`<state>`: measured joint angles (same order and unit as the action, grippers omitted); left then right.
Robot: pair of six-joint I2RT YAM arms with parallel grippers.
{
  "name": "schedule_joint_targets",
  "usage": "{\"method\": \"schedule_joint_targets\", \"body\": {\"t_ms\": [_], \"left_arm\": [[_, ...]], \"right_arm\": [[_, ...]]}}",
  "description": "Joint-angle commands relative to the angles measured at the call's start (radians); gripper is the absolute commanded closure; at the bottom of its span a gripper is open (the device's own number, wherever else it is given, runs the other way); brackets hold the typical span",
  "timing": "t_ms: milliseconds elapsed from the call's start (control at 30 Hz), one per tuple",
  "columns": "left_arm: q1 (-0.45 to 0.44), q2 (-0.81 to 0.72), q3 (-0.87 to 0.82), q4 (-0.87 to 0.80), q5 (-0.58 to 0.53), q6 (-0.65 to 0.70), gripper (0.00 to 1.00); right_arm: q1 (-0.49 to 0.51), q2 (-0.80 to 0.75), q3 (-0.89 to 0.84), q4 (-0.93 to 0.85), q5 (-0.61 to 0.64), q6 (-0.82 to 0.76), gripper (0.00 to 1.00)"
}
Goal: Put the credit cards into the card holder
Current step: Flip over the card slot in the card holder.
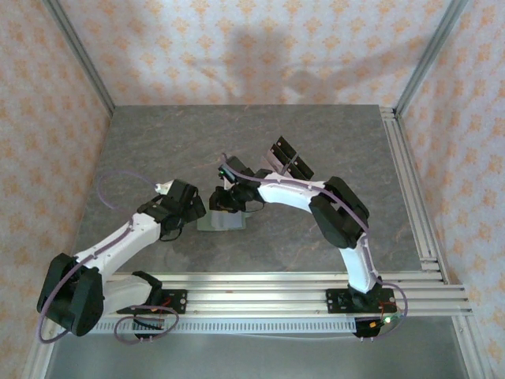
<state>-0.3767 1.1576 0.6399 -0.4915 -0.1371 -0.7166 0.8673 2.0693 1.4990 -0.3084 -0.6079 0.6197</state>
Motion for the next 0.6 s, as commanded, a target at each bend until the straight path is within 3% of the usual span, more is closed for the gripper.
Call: {"method": "schedule_joint_targets", "body": {"t_ms": [0, 267, 567], "left_arm": [[0.014, -0.024, -0.002, -0.045, -0.047, -0.021, 0.00], [0.013, -0.054, 0.001, -0.060, -0.054, -0.023, 0.00], [0.013, -0.084, 0.028, -0.096, -0.051, -0.020, 0.00]], "right_arm": [[0.010, 0.030, 0.045, -0.022, -0.009, 0.011, 0.71], [0.011, 0.061, 0.082, -0.026, -0.018, 0.012, 0.70], [0.012, 0.190, 0.191, -0.085, -0.116, 0.023, 0.67]]}}
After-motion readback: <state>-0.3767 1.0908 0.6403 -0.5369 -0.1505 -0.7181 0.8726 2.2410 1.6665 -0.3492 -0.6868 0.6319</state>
